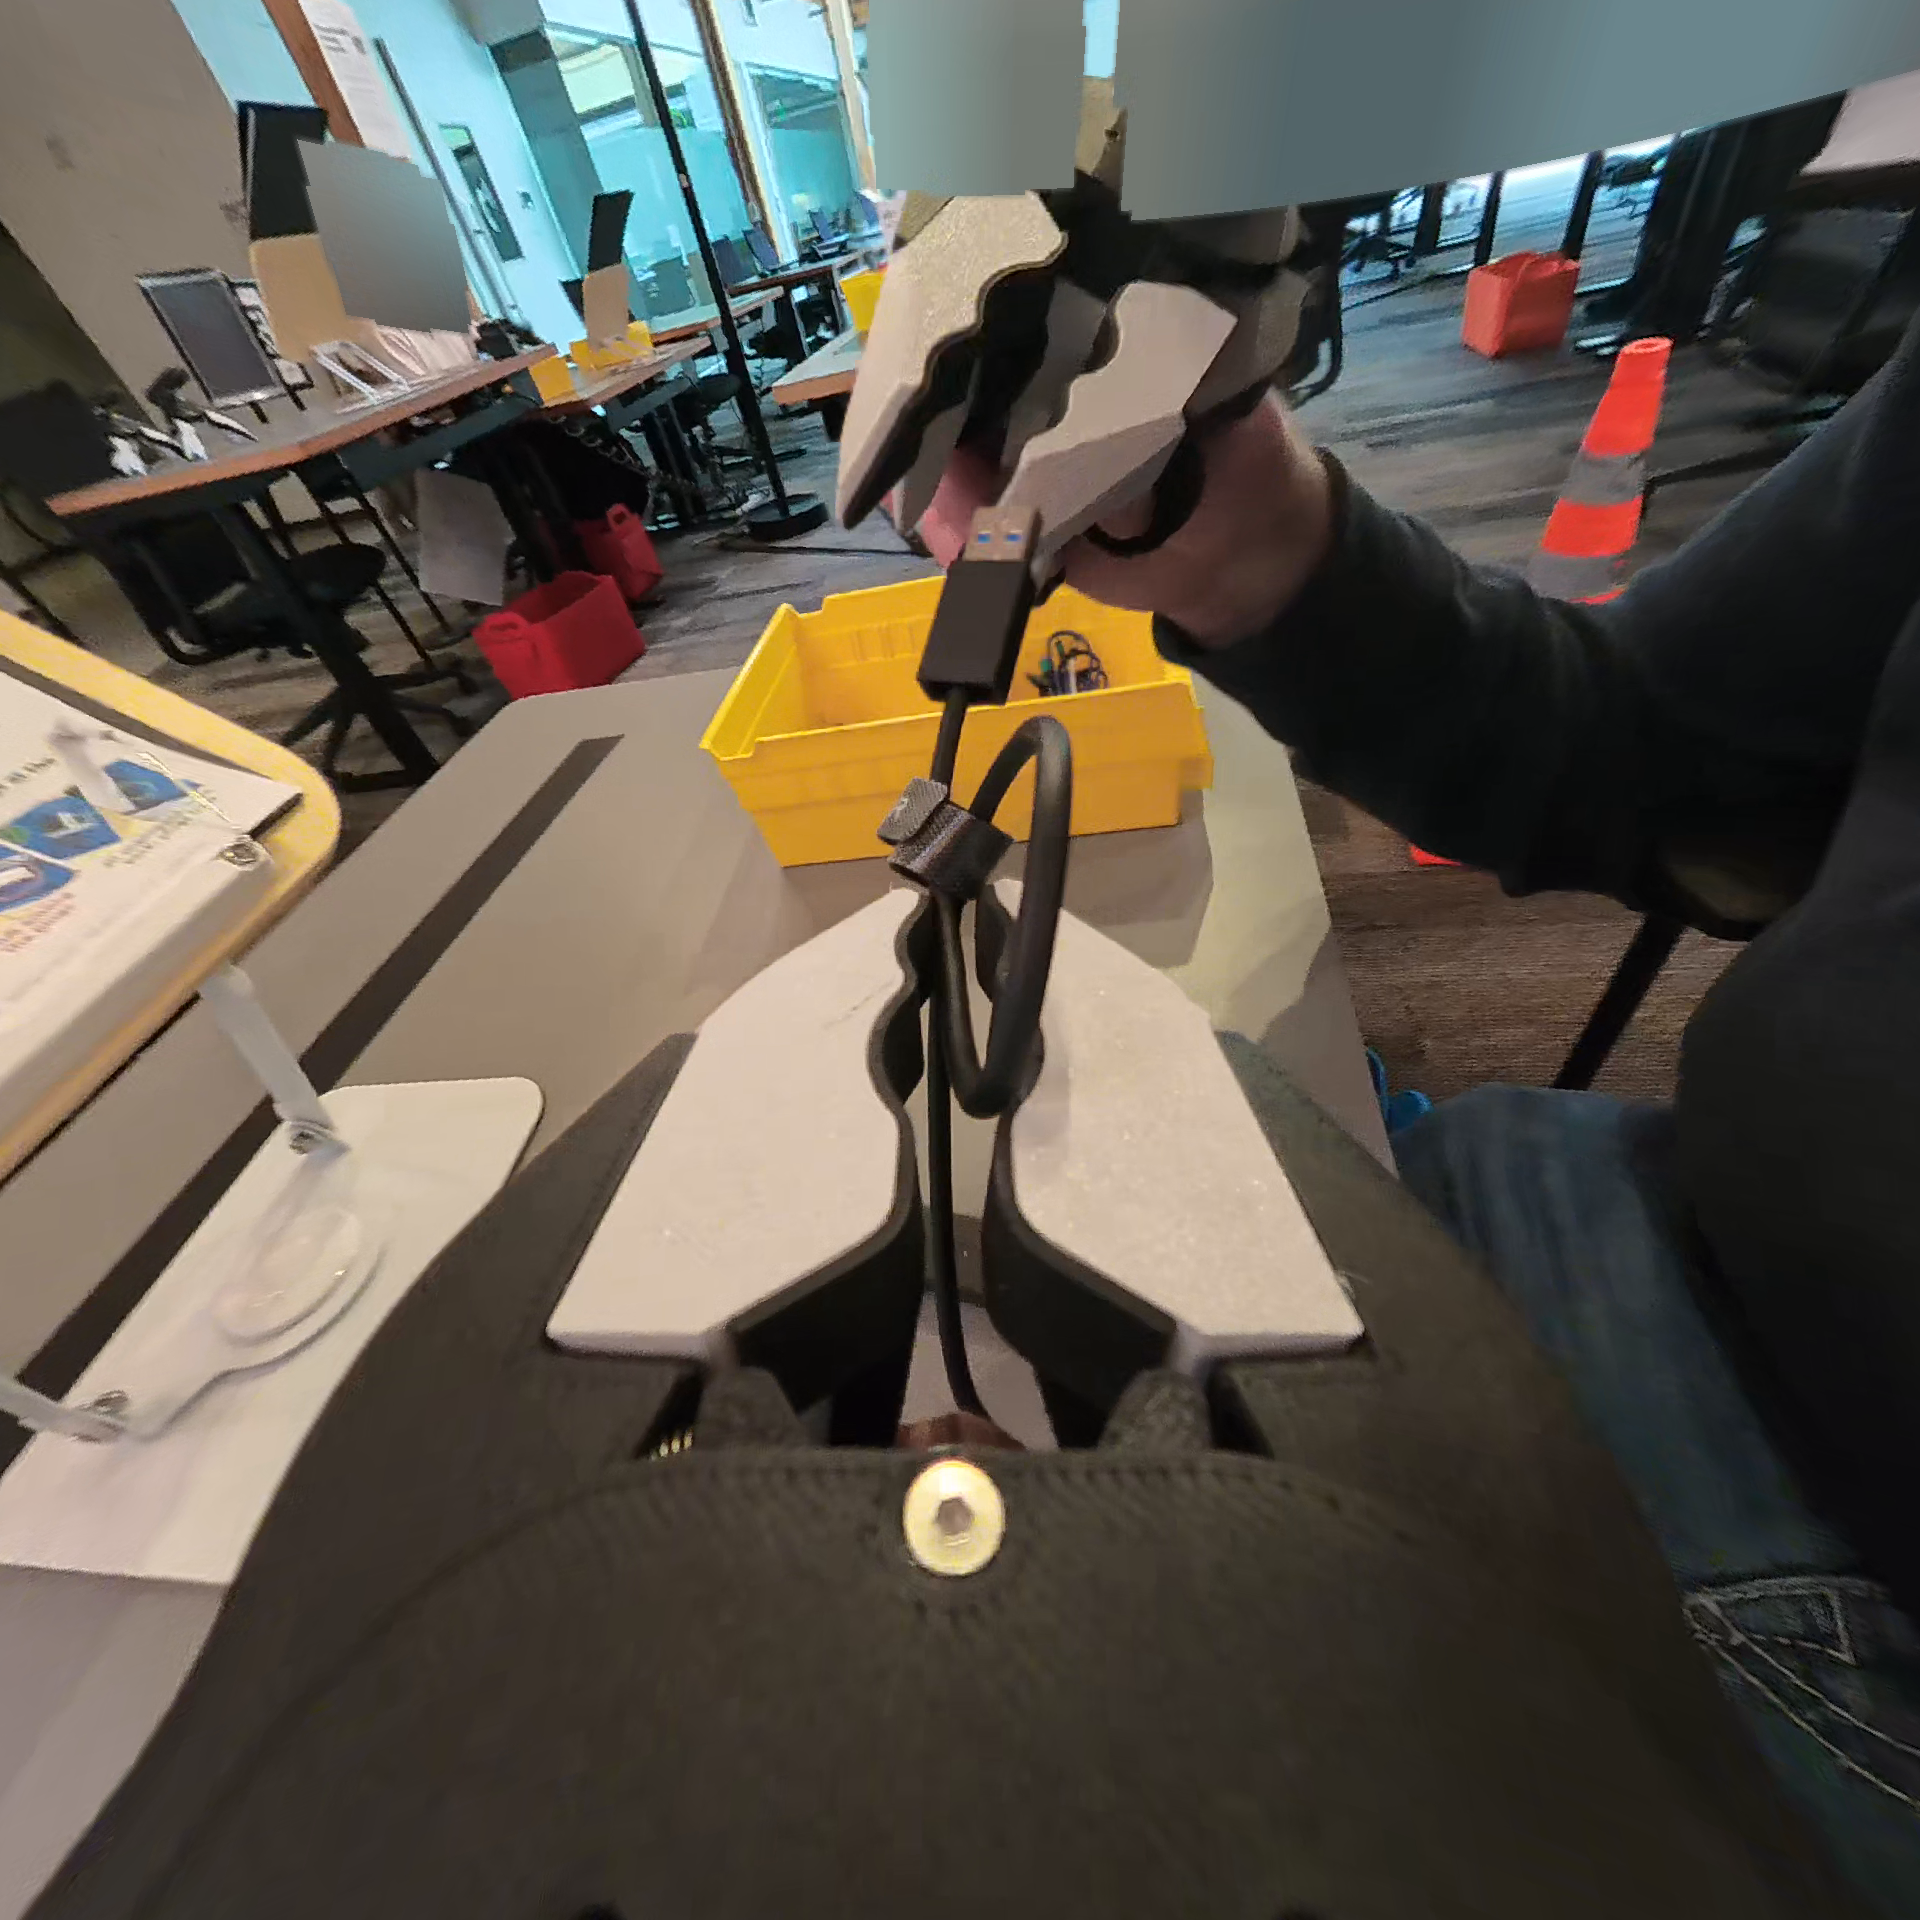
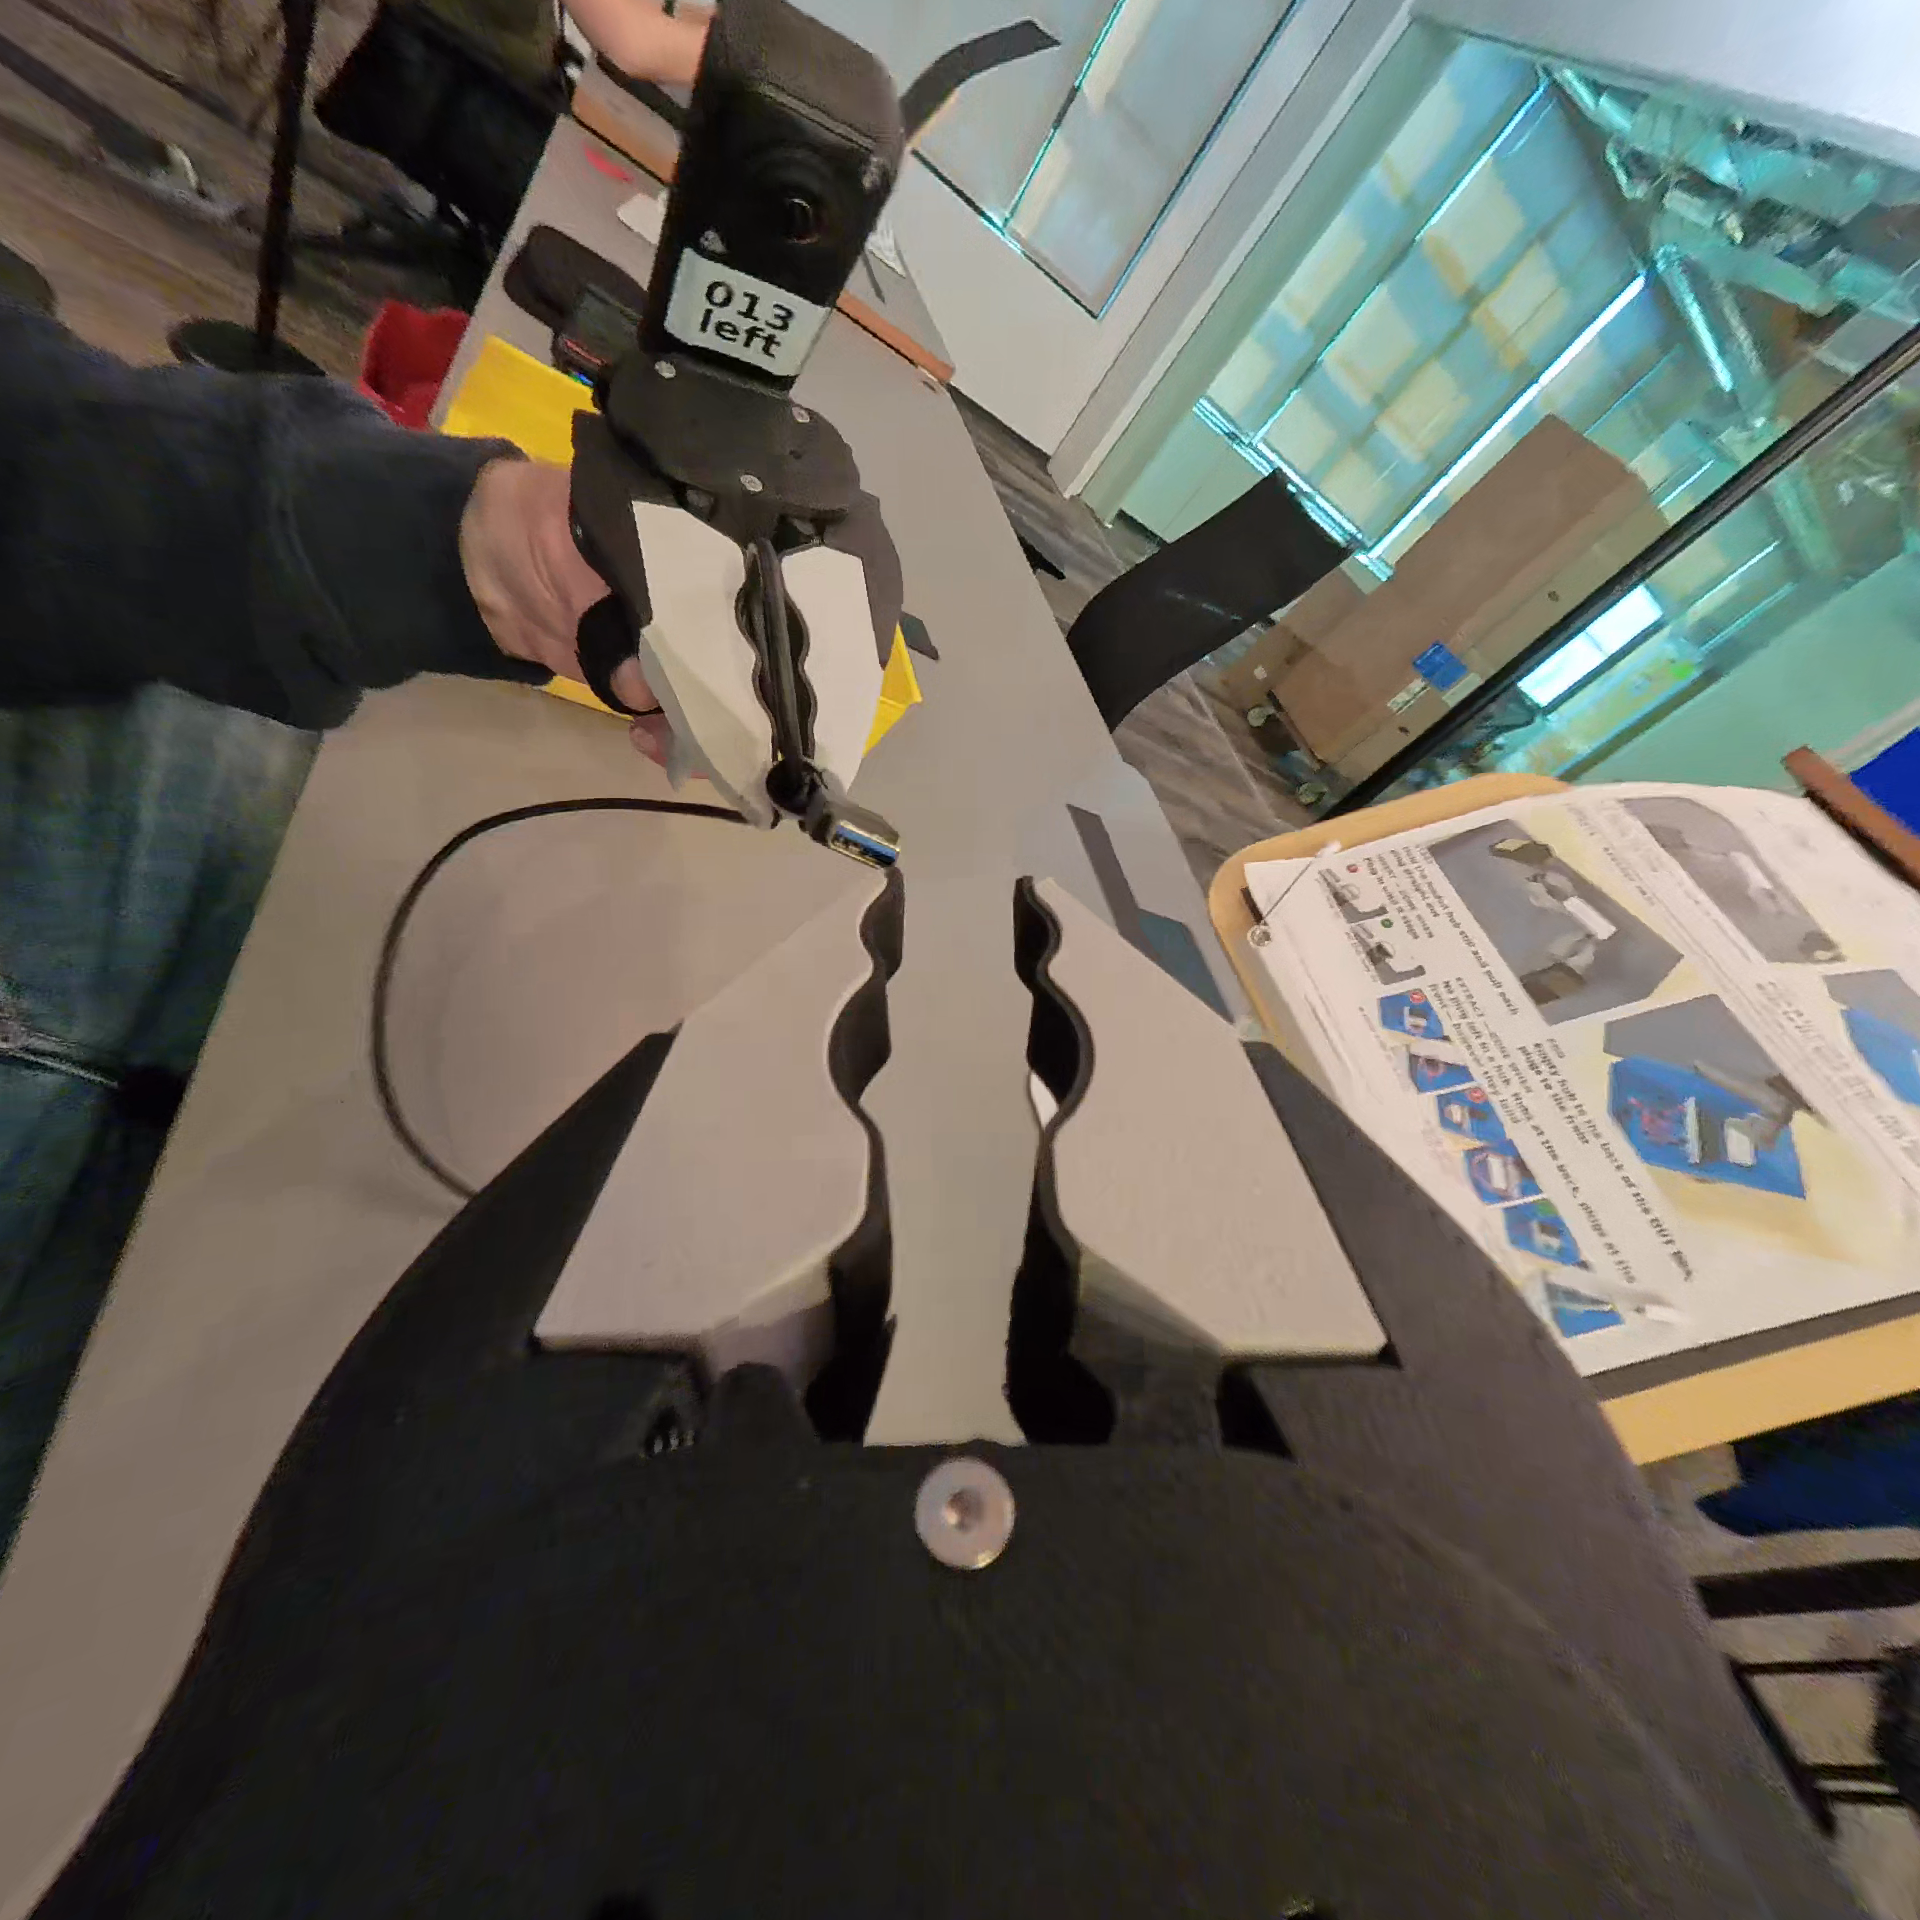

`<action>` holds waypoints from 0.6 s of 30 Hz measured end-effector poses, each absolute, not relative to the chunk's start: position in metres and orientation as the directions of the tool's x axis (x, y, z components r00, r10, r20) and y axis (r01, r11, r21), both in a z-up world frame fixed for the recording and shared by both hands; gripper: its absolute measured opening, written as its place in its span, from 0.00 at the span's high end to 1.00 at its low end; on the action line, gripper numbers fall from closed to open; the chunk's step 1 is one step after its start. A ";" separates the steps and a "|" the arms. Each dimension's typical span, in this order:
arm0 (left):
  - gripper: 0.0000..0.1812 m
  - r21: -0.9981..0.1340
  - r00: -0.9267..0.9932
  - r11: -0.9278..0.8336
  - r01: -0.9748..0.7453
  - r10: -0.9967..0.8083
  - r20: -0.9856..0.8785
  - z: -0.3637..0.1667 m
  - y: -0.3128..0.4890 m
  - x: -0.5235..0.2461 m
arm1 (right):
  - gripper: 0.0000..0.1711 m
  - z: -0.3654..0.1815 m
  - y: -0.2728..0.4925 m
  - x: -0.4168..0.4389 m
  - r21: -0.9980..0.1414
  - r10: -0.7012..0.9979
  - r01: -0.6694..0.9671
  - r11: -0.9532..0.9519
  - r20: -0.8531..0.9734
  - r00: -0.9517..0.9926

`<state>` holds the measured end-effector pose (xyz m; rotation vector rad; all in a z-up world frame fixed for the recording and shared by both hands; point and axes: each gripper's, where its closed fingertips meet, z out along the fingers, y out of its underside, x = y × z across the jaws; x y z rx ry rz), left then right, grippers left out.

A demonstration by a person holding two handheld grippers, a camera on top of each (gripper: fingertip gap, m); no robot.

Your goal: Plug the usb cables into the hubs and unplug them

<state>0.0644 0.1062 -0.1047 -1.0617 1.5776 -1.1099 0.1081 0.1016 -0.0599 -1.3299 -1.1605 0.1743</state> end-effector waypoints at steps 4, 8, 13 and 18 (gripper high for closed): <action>0.97 -0.934 -0.196 0.304 -0.188 -0.943 -0.268 -0.112 0.107 0.067 | 0.90 -0.044 0.089 0.111 -0.802 0.662 0.478 0.357 0.579 0.476; 0.97 -0.897 -0.187 0.387 -0.211 -0.917 -0.352 -0.112 0.101 0.071 | 0.92 -0.058 0.083 0.086 -0.718 0.667 0.582 0.381 0.650 0.365; 0.97 -0.865 -0.174 0.442 -0.238 -0.895 -0.410 -0.110 0.096 0.073 | 0.97 -0.092 0.098 0.071 -0.611 0.654 0.691 0.386 0.710 0.261; 0.97 -0.854 -0.171 0.460 -0.241 -0.887 -0.429 -0.109 0.095 0.073 | 0.98 -0.091 0.098 0.069 -0.642 0.665 0.659 0.392 0.693 0.279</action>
